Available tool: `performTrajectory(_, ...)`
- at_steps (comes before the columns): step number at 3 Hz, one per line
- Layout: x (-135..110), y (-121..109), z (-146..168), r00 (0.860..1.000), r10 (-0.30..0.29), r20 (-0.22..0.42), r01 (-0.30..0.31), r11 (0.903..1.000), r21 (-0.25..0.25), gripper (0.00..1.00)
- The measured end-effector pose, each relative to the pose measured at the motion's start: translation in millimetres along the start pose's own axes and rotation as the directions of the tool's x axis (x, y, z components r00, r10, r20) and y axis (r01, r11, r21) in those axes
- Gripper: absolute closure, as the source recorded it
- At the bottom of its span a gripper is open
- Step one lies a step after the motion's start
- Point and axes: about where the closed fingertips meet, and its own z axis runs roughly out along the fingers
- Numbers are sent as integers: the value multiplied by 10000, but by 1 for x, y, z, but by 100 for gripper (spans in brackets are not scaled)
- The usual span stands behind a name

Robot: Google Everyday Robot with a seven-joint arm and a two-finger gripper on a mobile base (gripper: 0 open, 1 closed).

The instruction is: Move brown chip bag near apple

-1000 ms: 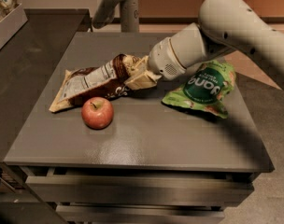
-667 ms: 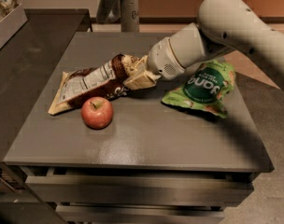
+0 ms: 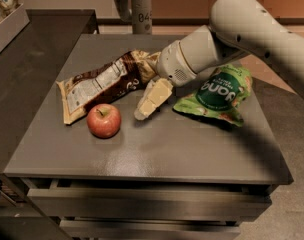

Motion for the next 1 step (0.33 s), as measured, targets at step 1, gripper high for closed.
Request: performTrajectory(1, 0, 0, 0, 10000, -1, 0, 1, 10000, -1, 0)
